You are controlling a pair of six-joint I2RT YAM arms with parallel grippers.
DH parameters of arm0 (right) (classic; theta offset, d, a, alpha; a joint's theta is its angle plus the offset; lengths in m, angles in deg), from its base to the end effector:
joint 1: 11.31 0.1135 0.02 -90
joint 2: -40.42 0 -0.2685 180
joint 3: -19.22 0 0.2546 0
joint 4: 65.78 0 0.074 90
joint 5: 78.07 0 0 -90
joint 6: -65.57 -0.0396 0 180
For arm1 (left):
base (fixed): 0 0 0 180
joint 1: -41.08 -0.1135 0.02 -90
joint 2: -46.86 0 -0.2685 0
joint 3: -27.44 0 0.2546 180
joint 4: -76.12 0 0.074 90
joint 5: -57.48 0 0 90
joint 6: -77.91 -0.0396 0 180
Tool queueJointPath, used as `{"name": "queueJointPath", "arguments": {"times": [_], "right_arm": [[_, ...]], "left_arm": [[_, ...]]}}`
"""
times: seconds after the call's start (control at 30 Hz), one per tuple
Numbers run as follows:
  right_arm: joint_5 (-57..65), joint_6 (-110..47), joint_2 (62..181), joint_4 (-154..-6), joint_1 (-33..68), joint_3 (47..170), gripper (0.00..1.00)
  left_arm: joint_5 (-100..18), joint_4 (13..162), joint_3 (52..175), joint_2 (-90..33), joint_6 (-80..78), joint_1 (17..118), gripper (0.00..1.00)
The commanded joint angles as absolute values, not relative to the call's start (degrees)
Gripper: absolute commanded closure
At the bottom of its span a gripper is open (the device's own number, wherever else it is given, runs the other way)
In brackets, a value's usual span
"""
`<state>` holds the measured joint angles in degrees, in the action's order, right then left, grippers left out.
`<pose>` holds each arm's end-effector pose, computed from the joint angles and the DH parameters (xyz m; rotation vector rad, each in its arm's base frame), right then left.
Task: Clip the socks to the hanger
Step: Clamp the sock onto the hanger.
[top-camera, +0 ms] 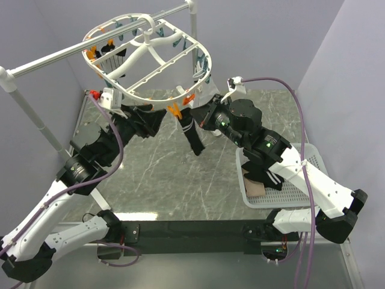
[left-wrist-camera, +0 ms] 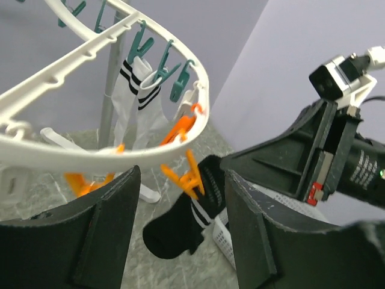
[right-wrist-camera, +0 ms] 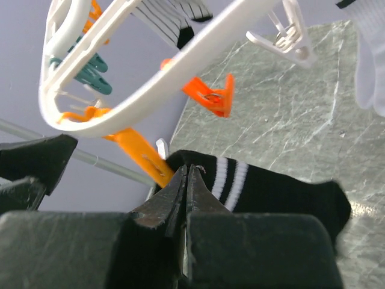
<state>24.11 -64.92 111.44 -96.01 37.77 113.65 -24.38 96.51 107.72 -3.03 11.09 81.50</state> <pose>0.1886 0.2048 0.4552 0.0348 1.7873 0.9779 0.1392 -0.1112 0.4673 0.0953 1.4452 -0.8190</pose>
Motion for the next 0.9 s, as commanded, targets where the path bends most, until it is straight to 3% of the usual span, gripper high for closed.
{"name": "queueJointPath", "arguments": {"times": [0.0, 0.23, 0.47, 0.87], "right_arm": [[24.2, -63.1, 110.0, -92.6, 37.4, 116.0, 1.00], [23.9, -62.6, 110.5, -91.6, 36.6, 115.6, 1.00], [22.5, -62.7, 110.7, -91.1, 36.2, 115.6, 1.00], [21.8, -62.5, 110.3, -90.5, 35.7, 115.5, 1.00]], "left_arm": [[-28.0, 98.8, 107.5, -0.7, 7.0, 80.7, 0.36], [-35.8, 100.9, 107.1, 3.1, 5.0, 80.5, 0.33], [-23.4, 104.6, 109.5, -0.8, 8.7, 79.9, 0.33], [-24.4, 97.5, 109.0, -3.6, 13.2, 77.8, 0.33]]}}
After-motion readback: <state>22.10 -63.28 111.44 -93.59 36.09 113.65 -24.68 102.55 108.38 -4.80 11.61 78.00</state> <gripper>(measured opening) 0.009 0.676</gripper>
